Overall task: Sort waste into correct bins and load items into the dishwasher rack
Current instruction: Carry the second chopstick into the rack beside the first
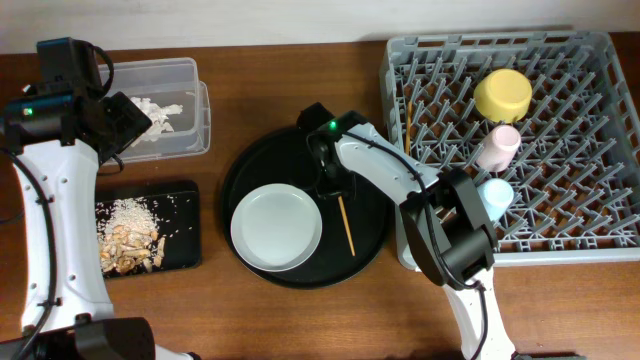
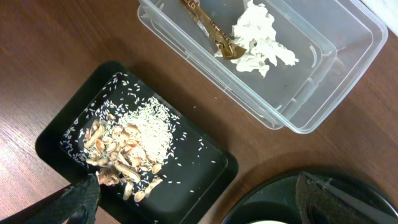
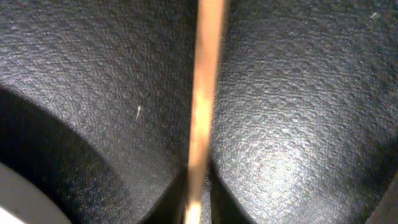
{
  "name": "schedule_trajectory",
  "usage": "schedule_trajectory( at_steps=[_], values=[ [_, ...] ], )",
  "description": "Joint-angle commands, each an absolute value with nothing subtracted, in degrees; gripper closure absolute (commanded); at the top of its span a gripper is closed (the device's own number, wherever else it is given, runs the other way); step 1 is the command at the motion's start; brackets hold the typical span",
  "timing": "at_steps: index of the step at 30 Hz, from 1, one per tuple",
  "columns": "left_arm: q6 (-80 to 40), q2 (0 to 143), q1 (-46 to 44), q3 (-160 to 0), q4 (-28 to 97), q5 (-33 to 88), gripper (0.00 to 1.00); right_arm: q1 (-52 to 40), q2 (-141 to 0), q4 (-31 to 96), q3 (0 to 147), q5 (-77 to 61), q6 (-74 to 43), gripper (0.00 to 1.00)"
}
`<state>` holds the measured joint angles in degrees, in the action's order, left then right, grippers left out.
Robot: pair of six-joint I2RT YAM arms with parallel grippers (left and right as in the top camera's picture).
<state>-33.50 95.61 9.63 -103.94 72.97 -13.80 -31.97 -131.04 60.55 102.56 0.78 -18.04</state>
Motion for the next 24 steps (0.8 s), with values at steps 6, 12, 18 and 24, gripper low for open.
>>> schedule_trajectory(
  at_steps=[6,12,18,24],
  values=[
    [-33.85,94.89,9.91,-104.4,72.9,-14.39,0.01,-29.02,-128.51,67.16,111.09,3.22,-16.34,0.96],
    [-33.85,94.89,9.91,-104.4,72.9,-14.39,0.01,-18.79,-125.93,75.53,129.08,5.96,-13.54,0.96],
    [-33.85,94.89,9.91,-104.4,72.9,-14.39,0.01,-10.02,-126.45,76.44,131.26,1.67,-10.9,0.96],
    [-33.85,94.89,9.91,-104.4,72.9,-14.39,0.01,-8.62,-128.11,73.84,128.77,1.23,-10.28,0.96]
  ],
)
